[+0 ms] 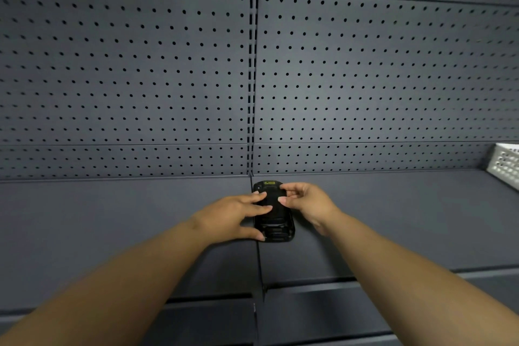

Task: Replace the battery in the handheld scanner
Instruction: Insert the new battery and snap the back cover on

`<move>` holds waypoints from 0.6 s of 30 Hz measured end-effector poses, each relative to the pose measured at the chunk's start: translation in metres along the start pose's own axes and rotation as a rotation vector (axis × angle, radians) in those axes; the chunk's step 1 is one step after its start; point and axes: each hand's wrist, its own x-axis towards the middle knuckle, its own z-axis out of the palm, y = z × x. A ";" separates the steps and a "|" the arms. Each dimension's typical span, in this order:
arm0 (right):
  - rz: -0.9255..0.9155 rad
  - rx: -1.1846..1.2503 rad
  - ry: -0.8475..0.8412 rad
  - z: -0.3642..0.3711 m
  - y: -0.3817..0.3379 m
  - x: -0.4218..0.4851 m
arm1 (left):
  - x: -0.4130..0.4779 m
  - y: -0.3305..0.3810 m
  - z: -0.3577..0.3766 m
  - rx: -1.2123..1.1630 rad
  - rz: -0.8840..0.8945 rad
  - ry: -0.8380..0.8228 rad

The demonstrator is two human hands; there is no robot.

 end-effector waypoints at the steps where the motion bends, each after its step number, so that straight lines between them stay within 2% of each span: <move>1: 0.006 -0.008 -0.002 0.000 0.000 -0.001 | 0.000 0.000 0.000 0.003 0.004 -0.004; 10: 0.017 -0.045 -0.029 0.003 -0.008 -0.003 | 0.002 -0.001 -0.001 -0.004 0.019 0.000; 18: -0.028 0.051 -0.021 -0.001 -0.015 -0.006 | 0.001 -0.001 0.000 0.035 0.080 0.031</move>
